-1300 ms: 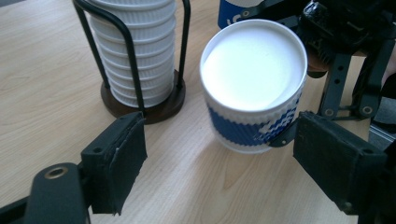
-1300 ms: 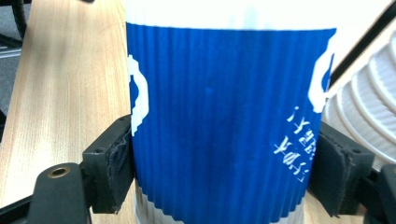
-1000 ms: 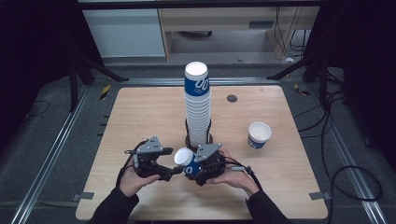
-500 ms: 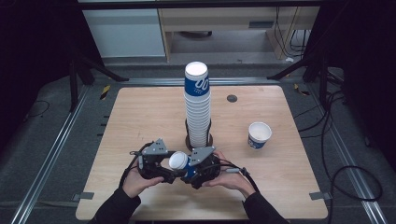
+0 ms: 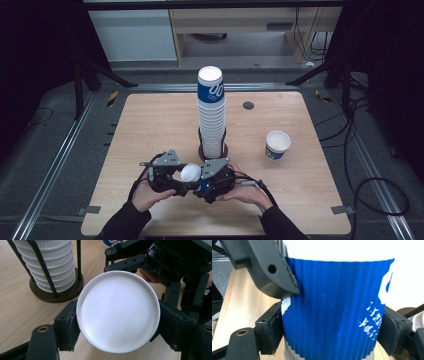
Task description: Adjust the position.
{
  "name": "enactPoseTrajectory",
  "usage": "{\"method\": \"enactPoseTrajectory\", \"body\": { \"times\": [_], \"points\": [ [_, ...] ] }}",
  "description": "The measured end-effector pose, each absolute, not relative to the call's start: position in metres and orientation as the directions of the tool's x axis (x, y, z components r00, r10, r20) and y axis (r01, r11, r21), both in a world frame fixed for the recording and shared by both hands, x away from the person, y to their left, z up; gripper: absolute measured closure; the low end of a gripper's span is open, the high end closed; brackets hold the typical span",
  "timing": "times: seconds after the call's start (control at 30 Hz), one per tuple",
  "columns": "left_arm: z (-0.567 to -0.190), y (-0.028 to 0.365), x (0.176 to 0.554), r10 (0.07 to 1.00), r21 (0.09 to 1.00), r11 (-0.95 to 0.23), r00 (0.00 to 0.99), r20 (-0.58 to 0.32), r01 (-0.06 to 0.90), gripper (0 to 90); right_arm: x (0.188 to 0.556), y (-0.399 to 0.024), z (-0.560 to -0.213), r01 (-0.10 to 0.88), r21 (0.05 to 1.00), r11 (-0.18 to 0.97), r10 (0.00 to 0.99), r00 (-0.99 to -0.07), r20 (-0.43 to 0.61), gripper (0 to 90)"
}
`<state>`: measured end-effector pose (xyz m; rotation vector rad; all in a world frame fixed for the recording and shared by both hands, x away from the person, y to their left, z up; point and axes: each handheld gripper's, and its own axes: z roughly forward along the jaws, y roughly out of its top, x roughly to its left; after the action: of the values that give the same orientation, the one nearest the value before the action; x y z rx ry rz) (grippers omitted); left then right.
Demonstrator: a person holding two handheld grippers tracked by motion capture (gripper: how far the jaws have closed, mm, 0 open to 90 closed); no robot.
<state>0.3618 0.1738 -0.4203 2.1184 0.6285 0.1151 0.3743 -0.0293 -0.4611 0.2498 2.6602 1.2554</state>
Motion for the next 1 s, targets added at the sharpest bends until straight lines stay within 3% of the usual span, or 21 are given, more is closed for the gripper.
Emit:
{"method": "enactPoseTrajectory", "body": {
  "times": [0.47, 1.0],
  "points": [
    [-0.415, 0.186, 0.364, 0.501, 0.810, -0.435, 0.853, -0.145, 0.393, 27.0, 0.380, -0.039, -0.454, 0.127, 0.799, 0.588, 0.281, -0.958, -0.054, 8.9],
    [-0.407, 0.206, 0.369, 0.527, 0.875, -0.311, 0.834, -0.167, 0.371, 27.1, 0.389, -0.063, -0.449, 0.185, 0.854, 0.486, 0.335, -0.942, 0.013, 8.2]
  ]
}}
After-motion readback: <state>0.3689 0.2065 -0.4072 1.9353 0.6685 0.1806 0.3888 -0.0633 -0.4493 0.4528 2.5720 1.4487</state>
